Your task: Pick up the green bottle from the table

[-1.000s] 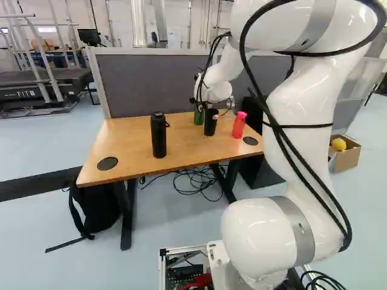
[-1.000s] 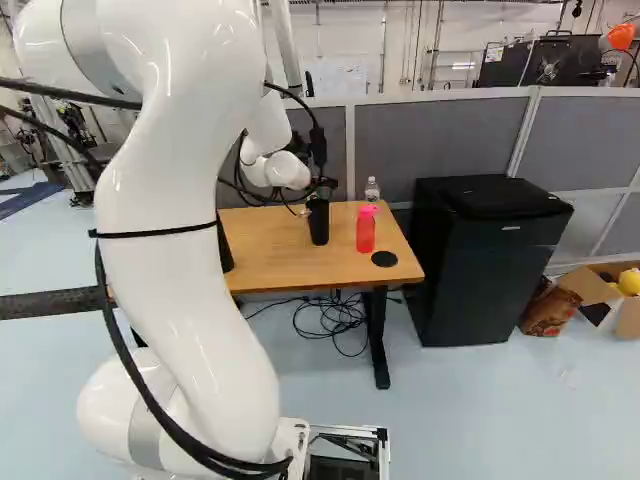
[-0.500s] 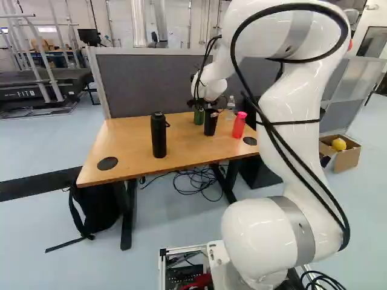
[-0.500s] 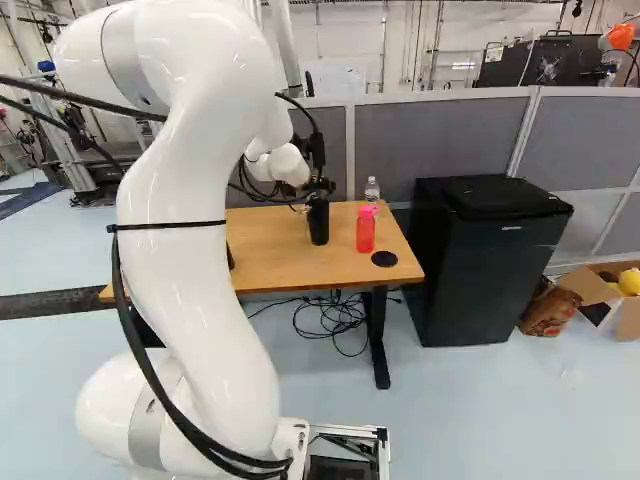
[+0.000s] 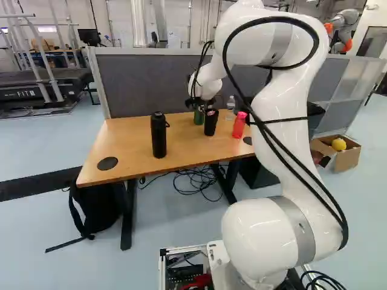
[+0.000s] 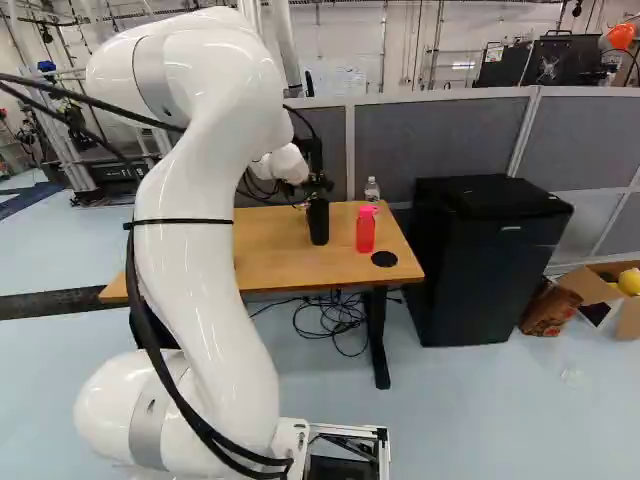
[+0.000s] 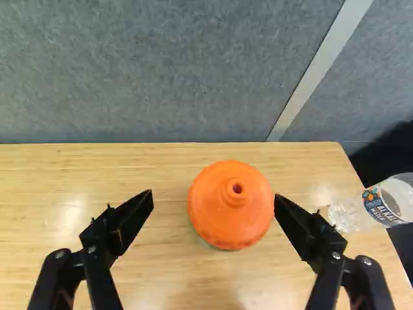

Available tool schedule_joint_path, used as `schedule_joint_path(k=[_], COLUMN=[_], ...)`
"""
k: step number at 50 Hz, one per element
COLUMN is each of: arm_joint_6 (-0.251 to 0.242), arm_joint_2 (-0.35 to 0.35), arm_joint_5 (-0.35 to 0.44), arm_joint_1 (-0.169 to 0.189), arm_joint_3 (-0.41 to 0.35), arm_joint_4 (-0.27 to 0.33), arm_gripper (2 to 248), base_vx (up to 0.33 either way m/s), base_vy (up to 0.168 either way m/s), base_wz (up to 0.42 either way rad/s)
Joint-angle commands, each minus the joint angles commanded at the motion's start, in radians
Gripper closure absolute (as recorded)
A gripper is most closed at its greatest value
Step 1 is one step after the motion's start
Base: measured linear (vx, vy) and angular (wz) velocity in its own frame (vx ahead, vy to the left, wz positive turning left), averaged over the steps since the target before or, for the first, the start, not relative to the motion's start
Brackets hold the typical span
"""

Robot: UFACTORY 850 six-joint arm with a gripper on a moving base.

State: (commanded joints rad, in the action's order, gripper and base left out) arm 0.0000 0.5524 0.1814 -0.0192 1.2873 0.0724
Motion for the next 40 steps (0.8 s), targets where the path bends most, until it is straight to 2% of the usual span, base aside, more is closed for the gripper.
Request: schedule_joint_path(k=[14,15,20,21,25,26,40], arm_joint_6=[0.0,0.0,0.0,0.0,0.0,0.0,0.0], arm_joint_2=[0.001,0.001,0.001,0.001,0.001,0.001,-0.001], arm_joint_5=[0.0,0.0,0.0,0.0,0.0,0.0,0.0], arm_joint_1=[-0.001,-0.001,-0.001,-0.001,-0.001,-0.001,-0.001], arm_joint_3=[0.002,0.002,0.002,0.002,0.002,0.002,0.001], arm_joint_4=[0.0,0.0,0.0,0.0,0.0,0.0,0.0], arm_gripper=[10,48,48,86,86,122,126], base_vx=[0.0,0.0,0.0,0.0,0.0,0.0,0.0], base_vy=[0.0,0.0,0.0,0.0,0.0,0.0,0.0], base_wz=[0.0,0.0,0.0,0.0,0.0,0.0,0.0])
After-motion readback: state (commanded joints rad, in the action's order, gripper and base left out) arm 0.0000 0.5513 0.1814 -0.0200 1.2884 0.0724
